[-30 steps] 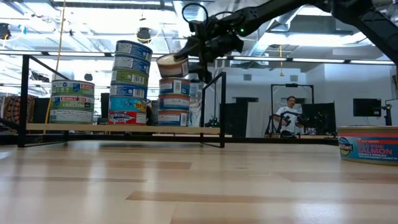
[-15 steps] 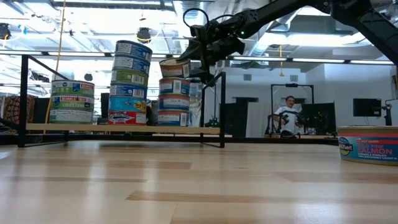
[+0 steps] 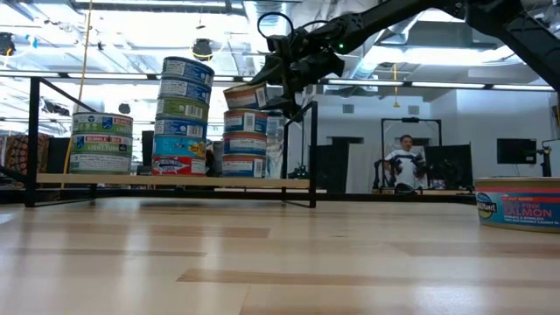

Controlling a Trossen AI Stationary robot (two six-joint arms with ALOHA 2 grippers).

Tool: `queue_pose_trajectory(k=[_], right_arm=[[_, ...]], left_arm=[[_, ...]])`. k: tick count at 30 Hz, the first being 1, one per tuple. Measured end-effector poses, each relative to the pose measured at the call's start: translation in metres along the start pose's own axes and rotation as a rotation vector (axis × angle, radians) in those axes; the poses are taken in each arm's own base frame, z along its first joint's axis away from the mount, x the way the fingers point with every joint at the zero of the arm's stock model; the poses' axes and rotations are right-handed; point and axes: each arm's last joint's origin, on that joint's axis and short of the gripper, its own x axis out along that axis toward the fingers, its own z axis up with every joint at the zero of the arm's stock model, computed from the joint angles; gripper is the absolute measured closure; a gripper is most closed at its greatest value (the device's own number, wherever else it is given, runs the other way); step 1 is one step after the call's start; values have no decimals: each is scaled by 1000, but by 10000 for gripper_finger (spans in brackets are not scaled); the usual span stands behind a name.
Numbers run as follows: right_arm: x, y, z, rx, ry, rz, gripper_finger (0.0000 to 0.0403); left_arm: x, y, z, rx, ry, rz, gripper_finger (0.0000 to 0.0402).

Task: Stack canned seafood by type on shelf
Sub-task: Stack the blue pink tuna can on top of the blue pink tuna can on the shelf

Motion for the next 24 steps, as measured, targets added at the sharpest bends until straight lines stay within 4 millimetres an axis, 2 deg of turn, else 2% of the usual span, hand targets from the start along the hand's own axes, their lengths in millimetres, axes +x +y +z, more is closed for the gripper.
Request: queue_pose_trajectory(k=[12,24], right_arm=[[2,2,-2,5,14,0,136],[3,3,-3,119,16,2,136]], left_arm=[[0,0,0,4,3,-2,212],[0,0,0,4,3,-2,212]])
